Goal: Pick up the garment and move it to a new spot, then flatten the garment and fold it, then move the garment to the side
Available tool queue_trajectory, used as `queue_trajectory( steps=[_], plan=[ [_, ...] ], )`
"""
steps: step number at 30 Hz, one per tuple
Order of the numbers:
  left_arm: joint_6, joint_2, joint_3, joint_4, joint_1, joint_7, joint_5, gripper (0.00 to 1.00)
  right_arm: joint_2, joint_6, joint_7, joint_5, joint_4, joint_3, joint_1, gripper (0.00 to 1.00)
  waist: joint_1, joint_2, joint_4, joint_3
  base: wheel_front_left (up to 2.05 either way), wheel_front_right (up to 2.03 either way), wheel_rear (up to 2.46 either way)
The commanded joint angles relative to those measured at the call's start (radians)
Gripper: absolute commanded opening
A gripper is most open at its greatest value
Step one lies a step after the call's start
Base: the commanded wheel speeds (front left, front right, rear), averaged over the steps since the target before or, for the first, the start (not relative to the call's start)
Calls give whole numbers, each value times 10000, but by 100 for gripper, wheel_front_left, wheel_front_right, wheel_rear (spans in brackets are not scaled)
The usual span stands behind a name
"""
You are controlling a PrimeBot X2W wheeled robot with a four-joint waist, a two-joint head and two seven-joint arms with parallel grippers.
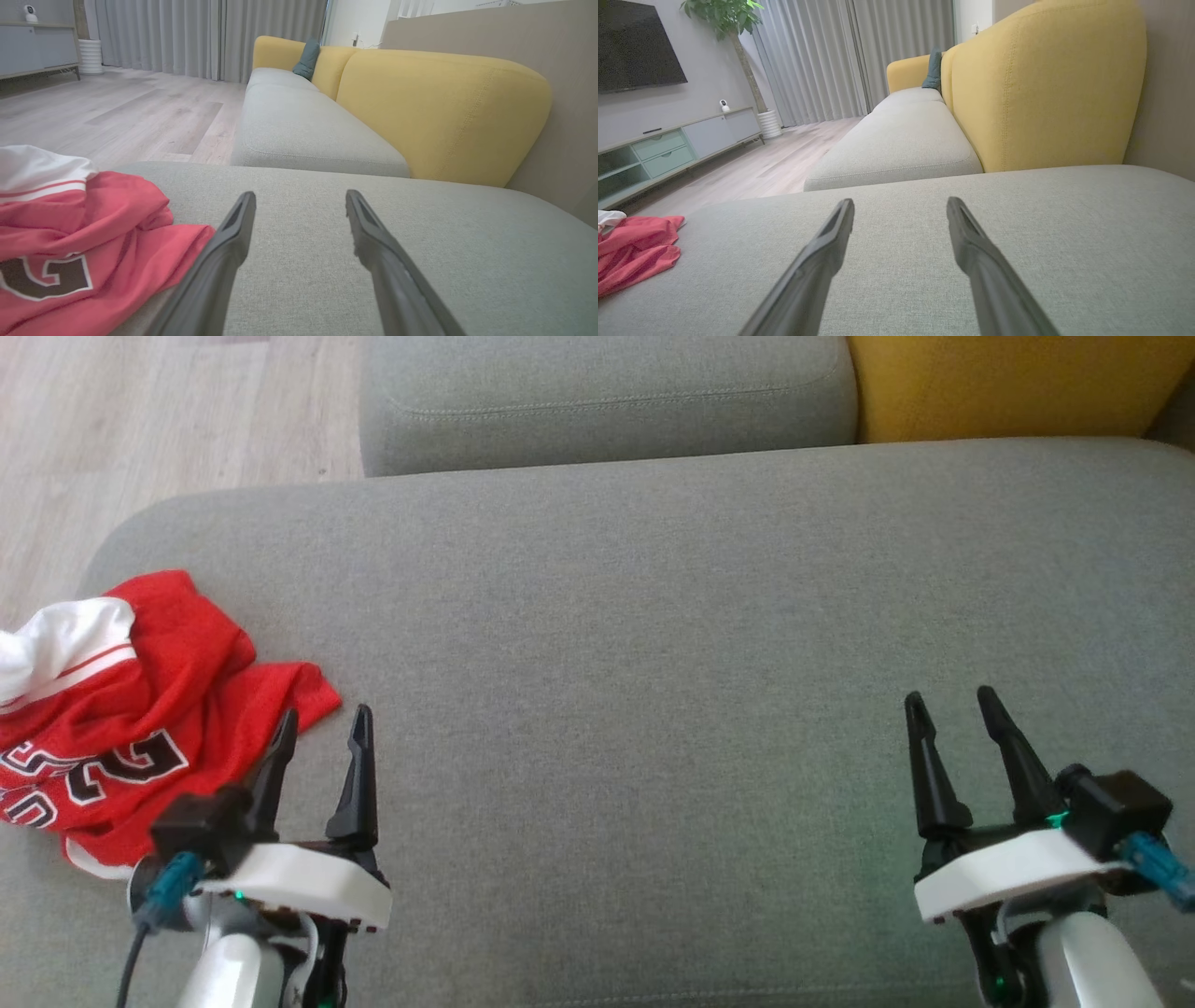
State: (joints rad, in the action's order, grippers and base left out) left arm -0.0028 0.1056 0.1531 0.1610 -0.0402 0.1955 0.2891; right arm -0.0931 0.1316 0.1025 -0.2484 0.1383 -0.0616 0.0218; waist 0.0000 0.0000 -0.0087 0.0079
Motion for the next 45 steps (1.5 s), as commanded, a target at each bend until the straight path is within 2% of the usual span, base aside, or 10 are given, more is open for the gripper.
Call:
queue_trajectory(
  steps=[1,18,45],
  plan=[
    [60,192,-202,-403,-237,124,-263,100,-13,-8,144,276,-416,-242,135,100,0,0,-1,-5,0,0,0],
    [74,-17,-264,-165,-54,650,-1932,100,244,-9,418,1817,-377,-45,2,100,0,0,6,-21,0,0,0],
    [-224,-341,-722,158,-37,663,-1924,100,390,-9,461,1501,-238,81,-3,100,0,0,95,-55,0,0,0]
  ],
)
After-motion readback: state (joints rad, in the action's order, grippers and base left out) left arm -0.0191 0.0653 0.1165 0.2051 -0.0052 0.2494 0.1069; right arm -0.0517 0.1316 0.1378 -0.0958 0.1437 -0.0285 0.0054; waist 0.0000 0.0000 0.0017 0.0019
